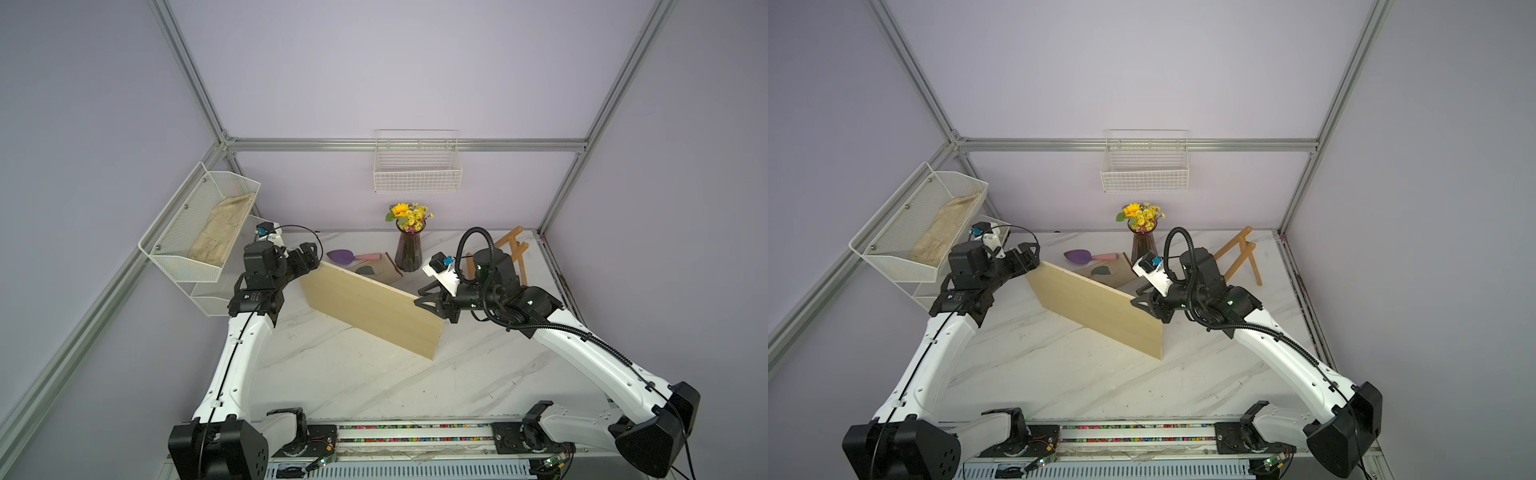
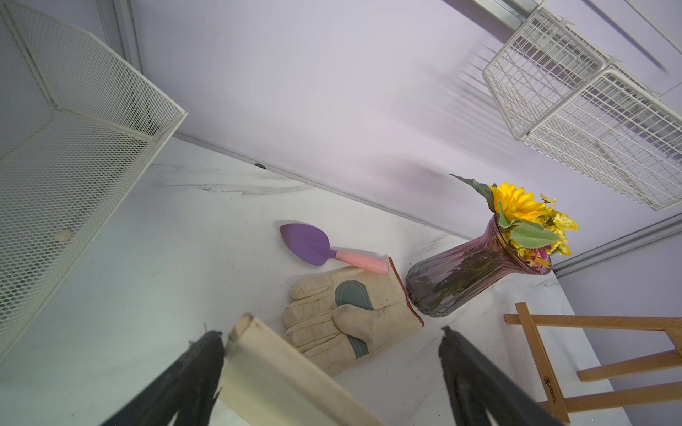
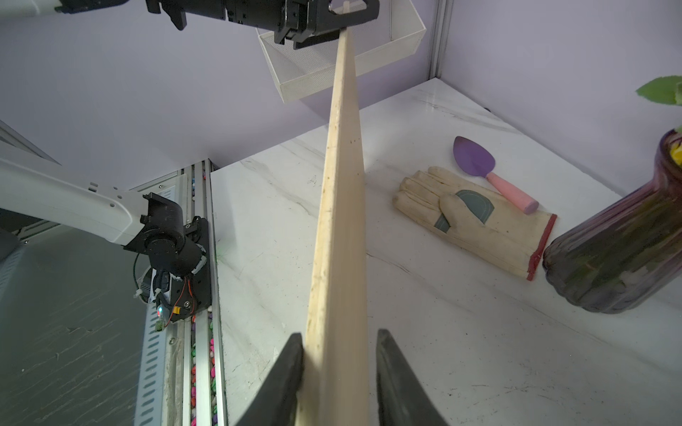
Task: Assemble the easel
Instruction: Pick up the drawing board from the center of the board.
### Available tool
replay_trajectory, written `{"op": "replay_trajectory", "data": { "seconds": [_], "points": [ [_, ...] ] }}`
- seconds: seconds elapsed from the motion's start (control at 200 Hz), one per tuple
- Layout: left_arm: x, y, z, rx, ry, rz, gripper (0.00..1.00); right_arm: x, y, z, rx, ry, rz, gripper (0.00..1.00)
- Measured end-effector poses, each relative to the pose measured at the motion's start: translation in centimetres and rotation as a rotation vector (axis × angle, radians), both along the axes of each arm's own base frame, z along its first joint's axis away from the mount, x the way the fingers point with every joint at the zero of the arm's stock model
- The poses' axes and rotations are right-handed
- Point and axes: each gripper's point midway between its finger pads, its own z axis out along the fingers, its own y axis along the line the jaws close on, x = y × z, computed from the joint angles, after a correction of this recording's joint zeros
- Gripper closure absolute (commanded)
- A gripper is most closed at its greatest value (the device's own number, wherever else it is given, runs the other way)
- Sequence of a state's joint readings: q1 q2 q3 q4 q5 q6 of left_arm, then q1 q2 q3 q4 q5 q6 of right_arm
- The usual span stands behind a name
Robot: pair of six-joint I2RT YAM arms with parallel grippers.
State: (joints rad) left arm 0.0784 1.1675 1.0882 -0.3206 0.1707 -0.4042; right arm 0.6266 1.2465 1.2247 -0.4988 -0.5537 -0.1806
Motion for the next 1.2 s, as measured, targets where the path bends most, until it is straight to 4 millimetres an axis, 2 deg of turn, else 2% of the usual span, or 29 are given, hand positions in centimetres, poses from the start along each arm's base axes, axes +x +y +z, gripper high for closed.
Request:
{"op": "replay_trajectory", "data": {
  "seconds": [0.19,0.475,0.65,0.785,1.2],
  "points": [
    [-0.3,-0.2,0.0,-0.006,-0.011,-0.004,0.09,-0.4,0.9,0.5,-0.056,0.032,0.01,0.64],
    [-0.7,-0.7,0.0,-0.008,-0.017,-0.019,0.1,-0.1,3.2,-1.1,-0.218,0.088,-0.024,0.65],
    [-0.9,-1.3,0.1,-0.008,-0.019,-0.032,0.1,-0.1,5.0,-1.1,-0.291,0.092,-0.062,0.65],
    [-1.1,-1.9,0.1,-0.008,-0.021,-0.047,0.1,0.4,6.3,-0.8,-0.318,0.096,-0.106,0.66],
    [-1.2,-2.6,0.1,-0.017,-0.021,-0.057,0.1,3.0,9.6,-2.4,-0.44,0.133,-0.242,0.75]
  ]
}}
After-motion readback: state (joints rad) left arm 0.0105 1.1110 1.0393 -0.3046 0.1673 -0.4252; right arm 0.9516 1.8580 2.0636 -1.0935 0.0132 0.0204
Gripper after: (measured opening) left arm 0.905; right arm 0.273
